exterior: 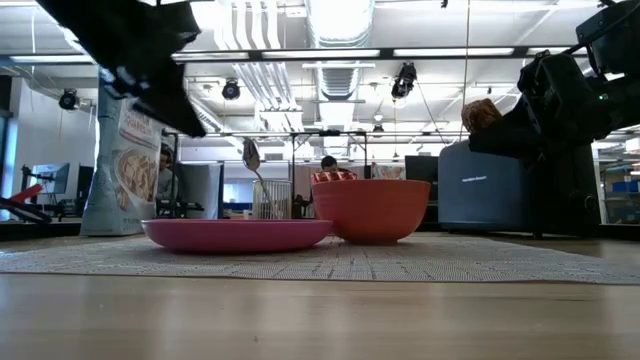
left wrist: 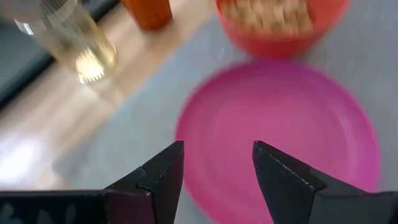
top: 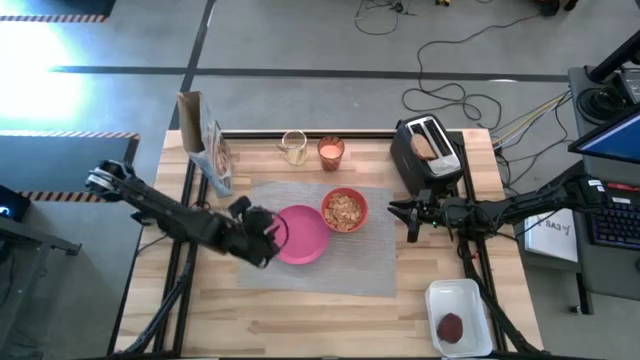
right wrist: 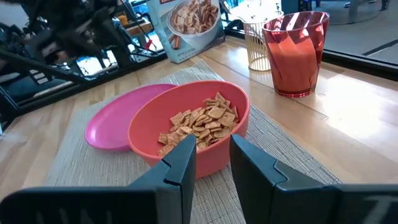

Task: Arrange a breakfast setting
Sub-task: Put the toasted bread on the pink plate

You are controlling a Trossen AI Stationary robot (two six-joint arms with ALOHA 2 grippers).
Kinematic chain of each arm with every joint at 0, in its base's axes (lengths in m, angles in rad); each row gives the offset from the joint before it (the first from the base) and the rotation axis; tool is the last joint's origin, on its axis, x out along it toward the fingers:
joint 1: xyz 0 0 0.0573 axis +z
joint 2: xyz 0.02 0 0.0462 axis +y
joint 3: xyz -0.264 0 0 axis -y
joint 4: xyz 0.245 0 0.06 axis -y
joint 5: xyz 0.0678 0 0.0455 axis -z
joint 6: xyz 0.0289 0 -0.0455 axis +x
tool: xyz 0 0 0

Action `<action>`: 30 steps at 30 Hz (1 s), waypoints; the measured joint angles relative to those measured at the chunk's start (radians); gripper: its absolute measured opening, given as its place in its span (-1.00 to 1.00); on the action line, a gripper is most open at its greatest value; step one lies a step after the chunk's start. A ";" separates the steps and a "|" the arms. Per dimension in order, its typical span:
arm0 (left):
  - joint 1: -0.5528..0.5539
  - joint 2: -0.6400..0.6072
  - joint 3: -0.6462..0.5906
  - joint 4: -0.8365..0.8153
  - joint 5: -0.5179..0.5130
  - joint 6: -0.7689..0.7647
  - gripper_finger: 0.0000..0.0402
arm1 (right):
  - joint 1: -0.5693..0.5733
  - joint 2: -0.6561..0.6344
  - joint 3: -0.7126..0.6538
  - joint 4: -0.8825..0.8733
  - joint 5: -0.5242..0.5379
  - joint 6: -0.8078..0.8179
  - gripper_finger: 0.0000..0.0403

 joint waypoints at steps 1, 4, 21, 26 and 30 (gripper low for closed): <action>0.025 -0.028 -0.018 0.045 -0.004 0.049 -0.12 | 0.000 0.000 0.001 0.000 0.000 0.002 -0.57; 0.085 -0.101 -0.061 0.183 -0.005 0.167 -0.12 | 0.000 0.000 0.003 -0.003 0.002 0.000 -0.57; 0.105 -0.114 -0.126 0.685 0.150 0.579 -0.12 | -0.001 -0.002 0.028 -0.004 0.055 0.203 -0.57; 0.139 -0.125 -0.123 0.670 0.141 0.577 -0.12 | -0.008 0.001 0.183 -0.173 0.104 0.143 -0.57; 0.143 -0.137 -0.123 0.619 0.139 0.559 -0.12 | -0.030 0.032 0.401 -0.646 0.156 0.154 -0.57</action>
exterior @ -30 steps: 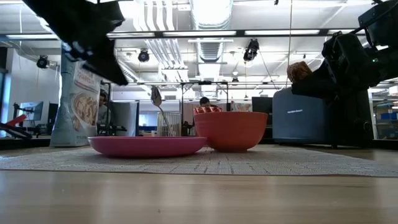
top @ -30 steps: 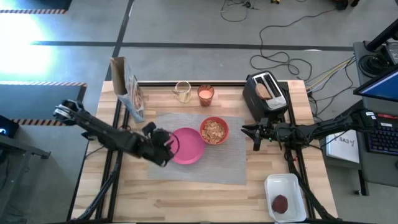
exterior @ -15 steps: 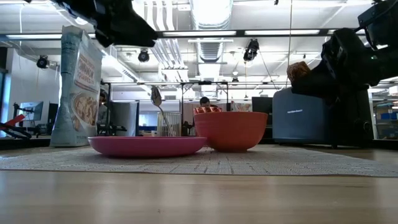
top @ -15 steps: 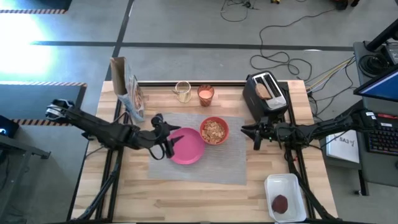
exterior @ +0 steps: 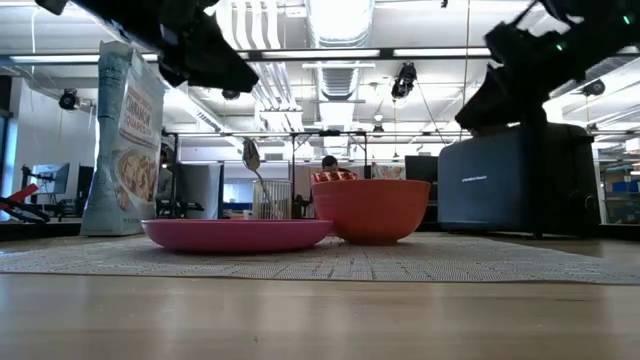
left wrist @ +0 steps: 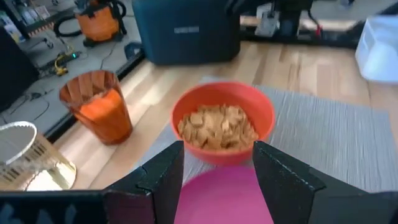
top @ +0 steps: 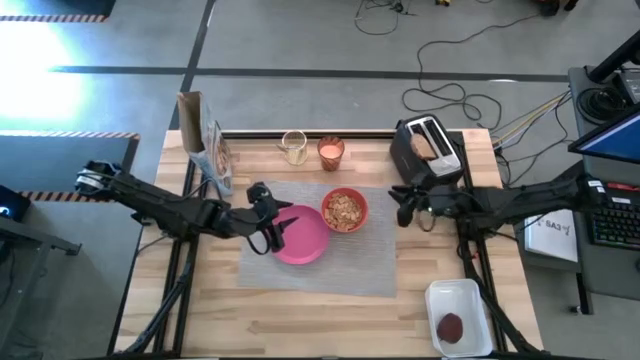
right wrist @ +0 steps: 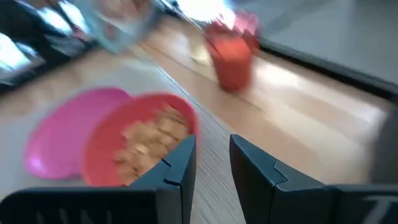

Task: Arrange a breakfast setting
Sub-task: Put the toasted bread on the pink plate

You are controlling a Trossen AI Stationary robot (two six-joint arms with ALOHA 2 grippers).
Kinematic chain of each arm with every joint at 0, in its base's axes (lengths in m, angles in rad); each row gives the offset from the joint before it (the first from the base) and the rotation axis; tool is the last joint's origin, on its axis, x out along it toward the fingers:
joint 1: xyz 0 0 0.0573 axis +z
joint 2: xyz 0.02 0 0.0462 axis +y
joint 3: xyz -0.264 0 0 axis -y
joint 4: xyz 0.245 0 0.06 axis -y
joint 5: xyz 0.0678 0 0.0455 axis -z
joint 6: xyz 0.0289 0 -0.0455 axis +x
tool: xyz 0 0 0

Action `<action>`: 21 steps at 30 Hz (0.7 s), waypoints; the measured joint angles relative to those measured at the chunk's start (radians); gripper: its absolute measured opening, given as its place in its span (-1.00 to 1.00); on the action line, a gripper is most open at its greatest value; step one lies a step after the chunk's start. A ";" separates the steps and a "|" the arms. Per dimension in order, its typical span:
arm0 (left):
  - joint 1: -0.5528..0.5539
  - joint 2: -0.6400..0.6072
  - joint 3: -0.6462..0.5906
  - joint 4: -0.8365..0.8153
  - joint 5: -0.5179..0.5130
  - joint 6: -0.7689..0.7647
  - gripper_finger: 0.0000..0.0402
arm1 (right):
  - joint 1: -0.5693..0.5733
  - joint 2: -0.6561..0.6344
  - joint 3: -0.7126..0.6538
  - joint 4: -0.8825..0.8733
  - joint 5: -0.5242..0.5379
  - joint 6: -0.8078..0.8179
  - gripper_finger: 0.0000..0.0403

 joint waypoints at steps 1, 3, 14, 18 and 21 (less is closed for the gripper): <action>0.000 -0.001 0.000 -0.019 0.001 -0.010 -0.12 | -0.003 0.018 0.053 -0.097 0.015 0.041 -0.57; 0.000 -0.005 0.000 -0.044 0.003 -0.040 -0.12 | -0.006 0.052 0.148 -0.251 0.065 0.104 -0.57; -0.002 -0.039 -0.022 -0.121 0.039 -0.122 -0.12 | -0.006 0.261 0.517 -0.794 0.054 0.289 -0.42; -0.002 -0.069 -0.073 -0.070 0.059 -0.125 -0.12 | -0.007 0.335 0.614 -0.913 0.056 0.311 -0.23; -0.002 -0.095 -0.117 -0.005 0.076 -0.125 -0.12 | -0.015 0.390 0.698 -1.005 0.097 0.341 -0.11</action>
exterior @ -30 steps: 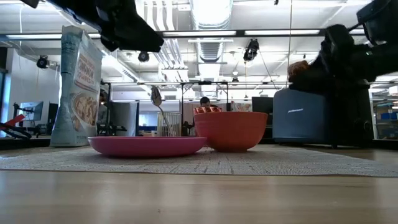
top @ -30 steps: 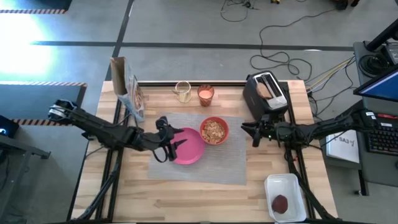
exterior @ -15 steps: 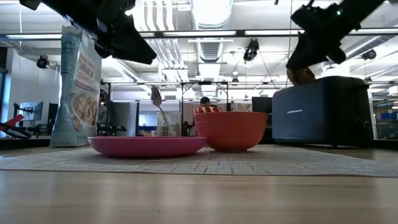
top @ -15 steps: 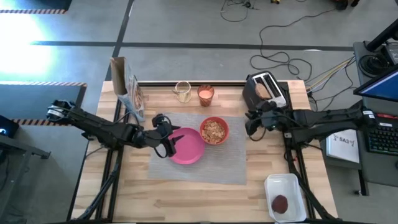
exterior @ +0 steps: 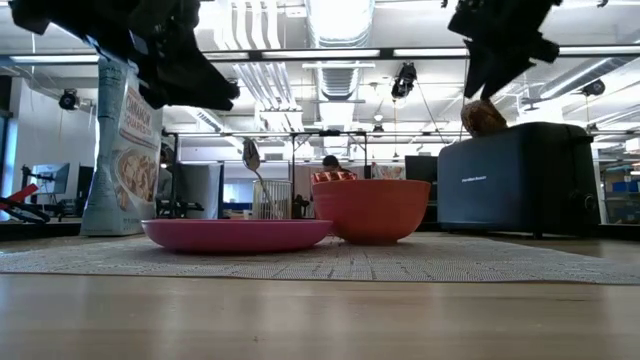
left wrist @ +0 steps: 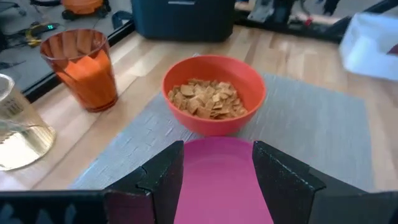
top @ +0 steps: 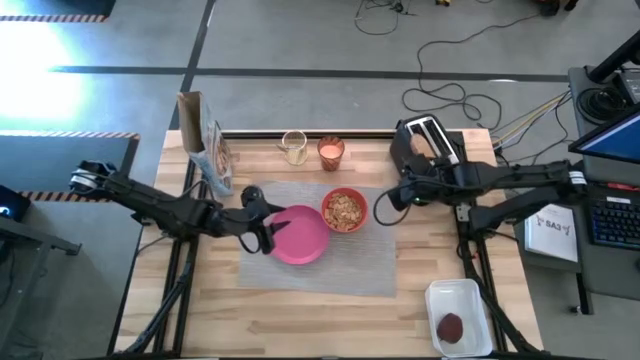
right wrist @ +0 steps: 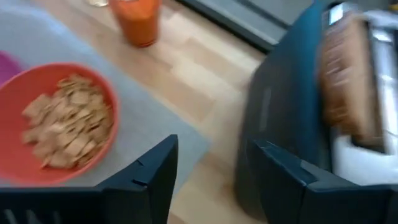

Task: Arrange a breakfast setting
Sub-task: Put the toasted bread on the pink plate

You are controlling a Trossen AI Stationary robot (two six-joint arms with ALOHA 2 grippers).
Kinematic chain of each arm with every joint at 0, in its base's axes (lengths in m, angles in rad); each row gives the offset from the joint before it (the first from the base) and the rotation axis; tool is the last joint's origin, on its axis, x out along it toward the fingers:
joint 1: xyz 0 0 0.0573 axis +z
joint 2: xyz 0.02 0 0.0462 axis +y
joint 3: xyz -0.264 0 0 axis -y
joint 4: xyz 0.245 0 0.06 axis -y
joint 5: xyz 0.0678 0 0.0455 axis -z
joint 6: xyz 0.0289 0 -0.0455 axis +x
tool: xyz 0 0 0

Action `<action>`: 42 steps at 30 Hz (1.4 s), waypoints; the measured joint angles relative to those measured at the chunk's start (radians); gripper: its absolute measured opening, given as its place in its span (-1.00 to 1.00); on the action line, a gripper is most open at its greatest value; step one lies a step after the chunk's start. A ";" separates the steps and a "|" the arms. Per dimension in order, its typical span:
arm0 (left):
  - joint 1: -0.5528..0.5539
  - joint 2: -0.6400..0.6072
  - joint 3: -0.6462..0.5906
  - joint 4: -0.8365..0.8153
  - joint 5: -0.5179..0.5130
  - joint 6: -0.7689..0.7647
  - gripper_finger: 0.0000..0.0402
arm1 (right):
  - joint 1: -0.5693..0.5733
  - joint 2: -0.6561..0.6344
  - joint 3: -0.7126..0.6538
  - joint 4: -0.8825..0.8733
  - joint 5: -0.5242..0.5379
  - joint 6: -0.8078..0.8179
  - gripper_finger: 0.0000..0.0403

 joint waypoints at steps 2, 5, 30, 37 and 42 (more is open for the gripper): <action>0.000 -0.021 -0.032 0.046 0.012 0.000 -0.12 | 0.000 0.034 0.061 -0.070 0.030 0.029 -0.07; 0.000 -0.044 -0.067 0.085 0.025 0.001 -0.12 | 0.000 0.082 0.146 -0.174 0.111 0.080 -0.06; 0.000 -0.081 -0.119 0.130 0.058 0.001 -0.12 | -0.230 0.290 0.192 -0.347 0.204 0.017 -0.09; 0.000 -0.081 -0.119 0.128 0.057 0.003 -0.12 | -0.245 0.271 0.192 -0.344 0.248 0.017 -0.12; 0.000 -0.080 -0.119 0.128 0.057 0.004 -0.12 | -0.276 0.283 0.187 -0.343 0.249 0.007 -0.21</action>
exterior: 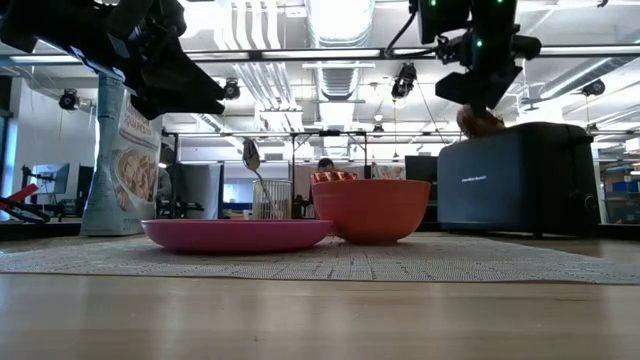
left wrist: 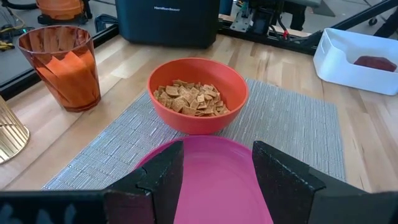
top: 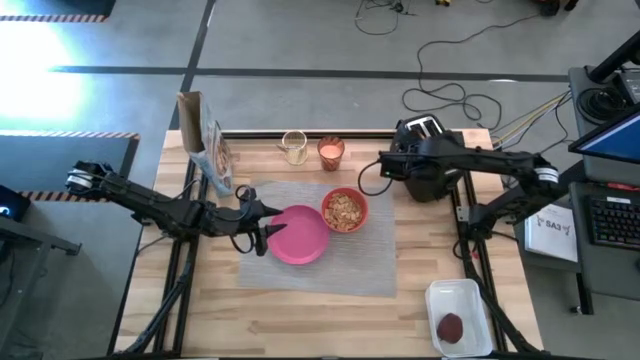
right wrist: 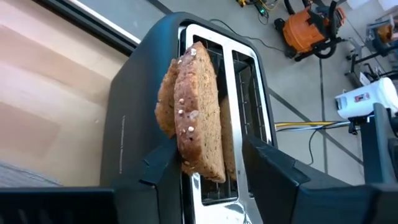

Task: Arrange a breakfast setting
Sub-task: Put the toasted bread on the pink plate

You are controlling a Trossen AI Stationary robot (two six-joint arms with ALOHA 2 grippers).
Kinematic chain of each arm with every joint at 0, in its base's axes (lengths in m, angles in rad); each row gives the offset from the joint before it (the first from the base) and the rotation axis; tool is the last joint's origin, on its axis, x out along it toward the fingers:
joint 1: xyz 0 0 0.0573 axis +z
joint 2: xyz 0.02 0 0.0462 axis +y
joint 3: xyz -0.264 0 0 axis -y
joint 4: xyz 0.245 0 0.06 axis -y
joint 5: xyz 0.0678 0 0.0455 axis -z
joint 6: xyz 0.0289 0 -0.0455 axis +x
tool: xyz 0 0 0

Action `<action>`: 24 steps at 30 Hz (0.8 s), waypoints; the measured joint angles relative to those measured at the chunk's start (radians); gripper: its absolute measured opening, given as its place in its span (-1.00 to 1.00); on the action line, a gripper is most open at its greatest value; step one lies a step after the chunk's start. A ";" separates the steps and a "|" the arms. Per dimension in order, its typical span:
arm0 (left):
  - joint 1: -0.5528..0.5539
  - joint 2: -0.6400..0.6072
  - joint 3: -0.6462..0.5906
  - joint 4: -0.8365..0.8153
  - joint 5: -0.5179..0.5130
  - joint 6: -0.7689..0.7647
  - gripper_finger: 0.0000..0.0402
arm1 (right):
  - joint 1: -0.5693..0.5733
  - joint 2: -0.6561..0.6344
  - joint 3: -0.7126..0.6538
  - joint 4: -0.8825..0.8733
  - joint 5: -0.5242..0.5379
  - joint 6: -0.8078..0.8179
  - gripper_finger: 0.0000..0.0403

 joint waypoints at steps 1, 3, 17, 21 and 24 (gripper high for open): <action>0.000 0.000 0.000 0.000 0.000 0.000 -0.12 | -0.006 0.003 -0.001 0.001 0.000 -0.004 -0.24; 0.000 0.000 0.000 0.000 0.001 0.000 -0.12 | -0.022 0.007 -0.004 0.000 0.006 -0.012 -0.28; 0.000 0.001 0.000 -0.003 0.017 0.000 -0.12 | -0.077 0.008 -0.011 0.003 0.019 -0.070 -0.65; 0.000 0.001 0.000 -0.003 0.018 0.000 -0.12 | -0.077 0.008 -0.011 0.006 -0.002 -0.085 -0.81; 0.000 0.001 0.000 -0.003 0.018 0.000 -0.12 | -0.077 0.008 -0.011 0.006 -0.005 -0.090 -0.89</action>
